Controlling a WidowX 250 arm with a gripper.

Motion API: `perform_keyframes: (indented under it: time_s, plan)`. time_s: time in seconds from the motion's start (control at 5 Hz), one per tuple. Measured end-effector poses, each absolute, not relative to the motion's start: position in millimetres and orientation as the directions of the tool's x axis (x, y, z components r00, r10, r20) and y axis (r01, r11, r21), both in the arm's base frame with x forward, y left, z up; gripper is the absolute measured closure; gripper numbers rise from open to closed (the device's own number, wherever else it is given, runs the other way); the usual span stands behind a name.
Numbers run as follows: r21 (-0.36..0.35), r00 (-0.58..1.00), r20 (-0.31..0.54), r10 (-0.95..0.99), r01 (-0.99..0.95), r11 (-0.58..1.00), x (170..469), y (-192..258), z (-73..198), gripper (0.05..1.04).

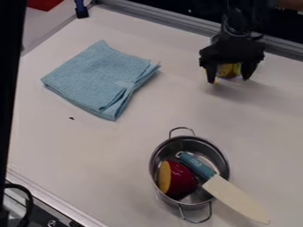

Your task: Moving the can to the upper of the table .

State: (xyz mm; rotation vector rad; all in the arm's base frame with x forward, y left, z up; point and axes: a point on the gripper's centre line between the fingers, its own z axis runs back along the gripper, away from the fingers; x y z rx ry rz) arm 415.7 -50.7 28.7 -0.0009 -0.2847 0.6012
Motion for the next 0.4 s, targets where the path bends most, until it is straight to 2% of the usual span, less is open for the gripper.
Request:
perform_keyframes:
  time_s: [0.2, 0.4]
  plan:
    - [-0.104, 0.844, 0.179, 0.505, -0.495, 0.863, 387.9, -55.9, 54.5, 0.084]
    - [-0.087, 0.876, 0.126, 0.466, -0.458, 0.885, 363.1, -50.6, 62.5, 0.084]
